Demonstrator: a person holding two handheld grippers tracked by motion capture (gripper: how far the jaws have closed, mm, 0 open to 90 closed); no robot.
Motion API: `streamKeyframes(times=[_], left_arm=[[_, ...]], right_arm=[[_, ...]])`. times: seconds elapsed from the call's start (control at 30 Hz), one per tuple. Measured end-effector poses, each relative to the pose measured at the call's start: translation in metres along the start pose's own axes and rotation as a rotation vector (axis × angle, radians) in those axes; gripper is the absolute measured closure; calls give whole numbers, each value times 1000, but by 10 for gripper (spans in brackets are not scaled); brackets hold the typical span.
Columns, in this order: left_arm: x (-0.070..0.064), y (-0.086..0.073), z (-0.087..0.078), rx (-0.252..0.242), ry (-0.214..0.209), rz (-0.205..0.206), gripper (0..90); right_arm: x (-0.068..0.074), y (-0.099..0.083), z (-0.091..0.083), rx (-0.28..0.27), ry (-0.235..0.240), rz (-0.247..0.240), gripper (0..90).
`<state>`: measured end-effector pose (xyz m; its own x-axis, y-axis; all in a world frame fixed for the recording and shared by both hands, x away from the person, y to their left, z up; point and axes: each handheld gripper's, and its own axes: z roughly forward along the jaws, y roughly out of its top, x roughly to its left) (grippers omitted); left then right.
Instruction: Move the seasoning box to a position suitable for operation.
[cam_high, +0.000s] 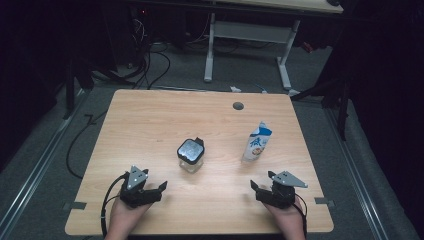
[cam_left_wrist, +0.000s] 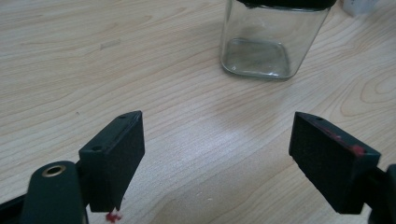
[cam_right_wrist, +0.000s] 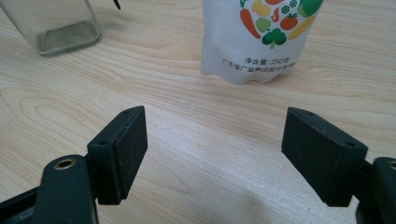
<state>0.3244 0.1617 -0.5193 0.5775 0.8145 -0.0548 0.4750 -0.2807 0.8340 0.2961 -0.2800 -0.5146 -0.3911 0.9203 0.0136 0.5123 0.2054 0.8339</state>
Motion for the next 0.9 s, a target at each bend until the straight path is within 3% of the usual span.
streamKeyframes(times=[0.13,0.23,0.43,0.53,0.7,0.77,0.9], left_arm=[[2,-2,-1,-1,-9,-16,200],[2,0,-2,-12,-7,-36,204],[3,9,4,15,-4,19,231],[4,7,6,-4,-13,23,239],[6,-2,2,-35,-52,11,258],[8,-4,-1,-35,-71,17,258],[10,-5,-3,-44,-84,24,259]], right_arm=[[1,1,3,-3,-4,2,224],[0,3,5,-9,6,29,210],[0,9,12,-23,9,35,202],[3,13,15,-41,4,25,254],[11,20,29,-44,-52,42,344],[15,24,37,-11,-114,29,316],[8,31,50,38,-172,111,189]])
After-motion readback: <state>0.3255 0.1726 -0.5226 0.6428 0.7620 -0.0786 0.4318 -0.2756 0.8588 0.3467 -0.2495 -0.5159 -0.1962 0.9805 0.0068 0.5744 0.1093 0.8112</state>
